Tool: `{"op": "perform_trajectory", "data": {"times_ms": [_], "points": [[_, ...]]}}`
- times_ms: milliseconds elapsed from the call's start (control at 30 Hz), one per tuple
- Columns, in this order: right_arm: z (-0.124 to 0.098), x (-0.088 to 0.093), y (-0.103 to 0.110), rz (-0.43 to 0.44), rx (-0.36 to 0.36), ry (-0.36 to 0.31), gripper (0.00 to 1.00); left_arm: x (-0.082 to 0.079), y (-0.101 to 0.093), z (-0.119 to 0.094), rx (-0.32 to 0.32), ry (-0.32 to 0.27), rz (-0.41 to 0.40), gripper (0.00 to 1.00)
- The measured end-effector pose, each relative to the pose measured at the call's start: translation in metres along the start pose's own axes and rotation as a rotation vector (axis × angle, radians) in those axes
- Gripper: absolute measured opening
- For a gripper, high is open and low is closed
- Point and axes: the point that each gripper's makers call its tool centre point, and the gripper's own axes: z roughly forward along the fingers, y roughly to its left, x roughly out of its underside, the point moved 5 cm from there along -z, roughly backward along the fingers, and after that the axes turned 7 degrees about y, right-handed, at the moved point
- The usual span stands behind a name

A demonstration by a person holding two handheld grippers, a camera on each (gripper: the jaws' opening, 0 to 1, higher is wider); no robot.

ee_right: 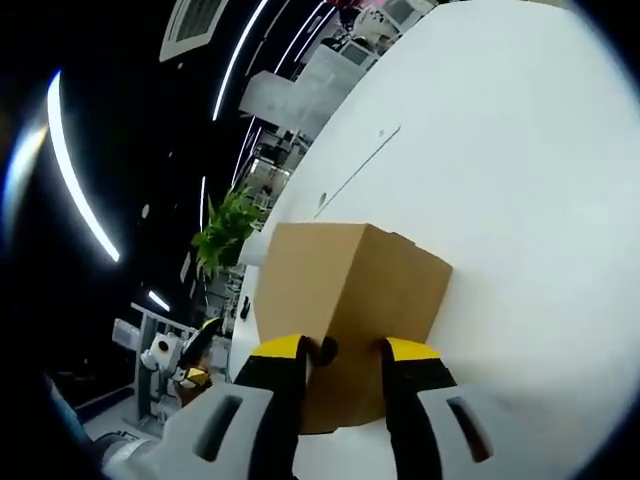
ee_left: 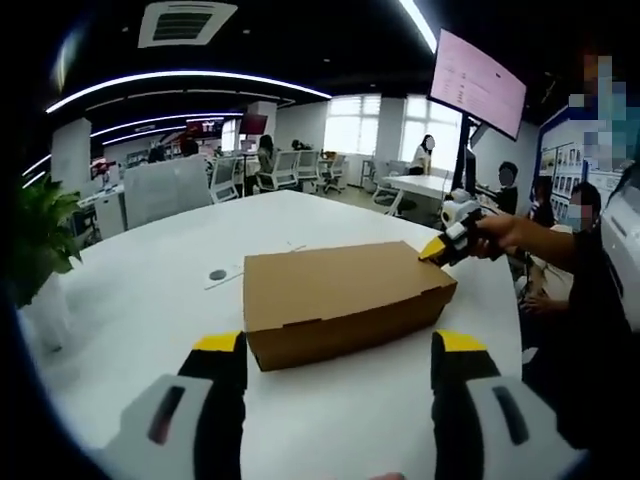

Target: Operate the shoe box by opening the lid, removing the specified soft item, and placing it in the target area until the item is outside and the box remains undamaged.

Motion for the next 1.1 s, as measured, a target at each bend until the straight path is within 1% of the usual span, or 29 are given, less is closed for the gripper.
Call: {"op": "perform_trajectory", "data": {"times_ms": [100,233,333,367,433,467,533,667,800,867,967,1100], "points": [[0.000,0.000,0.000,-0.002,0.002,0.004,0.29,-0.003,0.006,0.001,0.019,0.008,-0.016,0.77],[0.000,0.000,0.000,-0.004,0.003,0.003,0.29,-0.004,0.015,0.003,0.020,0.026,-0.013,0.76],[0.000,-0.001,0.000,-0.006,0.003,0.000,0.29,-0.008,0.027,0.002,0.020,0.026,-0.020,0.75],[0.000,-0.001,0.000,-0.007,0.003,0.001,0.29,-0.010,0.029,0.002,0.023,0.022,-0.017,0.73],[0.000,0.000,0.000,-0.007,0.004,0.003,0.29,-0.017,0.033,0.002,0.038,-0.033,0.022,0.67],[-0.001,-0.004,-0.003,-0.009,0.005,0.006,0.29,-0.019,0.037,0.001,0.048,-0.037,0.003,0.66],[-0.001,-0.004,-0.003,-0.010,0.004,0.009,0.29,-0.019,0.039,0.003,0.087,-0.017,-0.061,0.69],[0.000,-0.003,-0.002,-0.014,0.000,0.010,0.29,-0.021,0.053,0.008,0.046,0.010,-0.048,0.71],[-0.001,-0.004,-0.003,-0.017,-0.003,0.009,0.29,-0.021,0.059,0.012,0.077,0.003,-0.066,0.71],[0.000,-0.002,-0.001,-0.015,-0.003,0.008,0.30,-0.018,0.066,0.018,0.069,0.029,-0.092,0.71],[0.000,-0.001,-0.001,-0.020,-0.005,0.005,0.30,-0.017,0.073,0.023,0.065,0.043,-0.099,0.71],[0.000,0.000,0.000,-0.024,-0.012,0.003,0.30,-0.016,0.079,0.030,0.088,0.064,-0.133,0.71]]}}
